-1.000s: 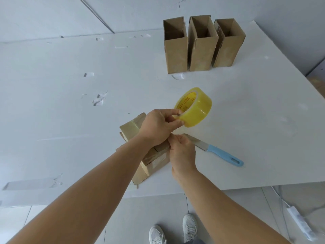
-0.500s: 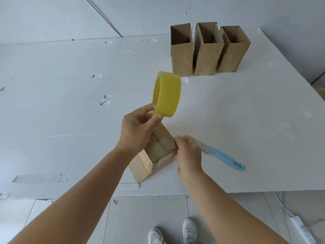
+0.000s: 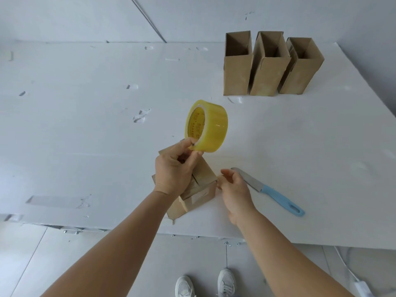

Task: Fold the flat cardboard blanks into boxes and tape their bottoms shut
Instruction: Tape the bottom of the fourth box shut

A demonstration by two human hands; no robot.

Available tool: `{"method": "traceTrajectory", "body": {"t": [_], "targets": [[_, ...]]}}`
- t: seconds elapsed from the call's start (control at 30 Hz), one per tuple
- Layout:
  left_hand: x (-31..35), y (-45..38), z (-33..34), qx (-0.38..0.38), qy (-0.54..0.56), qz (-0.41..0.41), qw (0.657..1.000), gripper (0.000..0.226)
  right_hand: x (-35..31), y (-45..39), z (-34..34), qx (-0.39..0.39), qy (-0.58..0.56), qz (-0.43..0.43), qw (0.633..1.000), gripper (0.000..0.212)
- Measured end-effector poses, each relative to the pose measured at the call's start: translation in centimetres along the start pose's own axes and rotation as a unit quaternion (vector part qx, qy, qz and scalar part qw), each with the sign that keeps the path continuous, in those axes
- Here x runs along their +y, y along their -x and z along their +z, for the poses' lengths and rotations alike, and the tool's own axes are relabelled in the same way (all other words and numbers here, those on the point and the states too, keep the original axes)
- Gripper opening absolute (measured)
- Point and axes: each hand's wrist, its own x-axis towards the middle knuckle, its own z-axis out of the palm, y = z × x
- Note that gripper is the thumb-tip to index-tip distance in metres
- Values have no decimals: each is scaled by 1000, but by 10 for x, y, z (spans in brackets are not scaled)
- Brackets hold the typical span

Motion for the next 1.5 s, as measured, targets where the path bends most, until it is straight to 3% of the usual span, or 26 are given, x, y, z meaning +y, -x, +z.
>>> {"method": "traceTrajectory", "body": {"t": [0.07,0.13,0.2,0.4,0.47,0.53,0.63,0.73,0.9,1.07,1.27,1.5], "targets": [[-1,0,0,1,2,0,1000,40,-1,5,-6,8,37,-98,994,27],[0,0,0,5,3,-4,1000,38,-1,15,-6,-78,62,-164,981,35],[0,-1,1,7,10,-12,1000,36,2,23,-2,-148,69,-170,972,39],[2,-4,-1,0,62,-66,996,28,5,12,-9,-199,134,-109,965,55],[5,-6,-6,-19,93,-86,992,23,2,11,-11,-174,162,-131,963,59],[9,-8,-13,-53,119,-98,987,22,-10,13,-8,-101,155,-185,965,48],[20,-11,-25,-111,157,-97,976,22,-35,14,-2,-59,166,-285,942,53],[37,-13,-33,-185,175,-76,964,25,-57,14,3,-28,218,-351,910,31],[62,-24,-39,-214,54,-76,972,34,-82,19,-2,-11,218,-365,905,11],[77,-27,-32,-193,-127,-21,973,34,-91,25,-6,15,247,-376,893,9],[83,-24,-21,-161,-258,22,953,22,-92,28,-11,39,254,-365,895,14],[76,-22,-12,-188,-296,48,935,23,-89,23,-25,4,282,-351,893,14]]}}
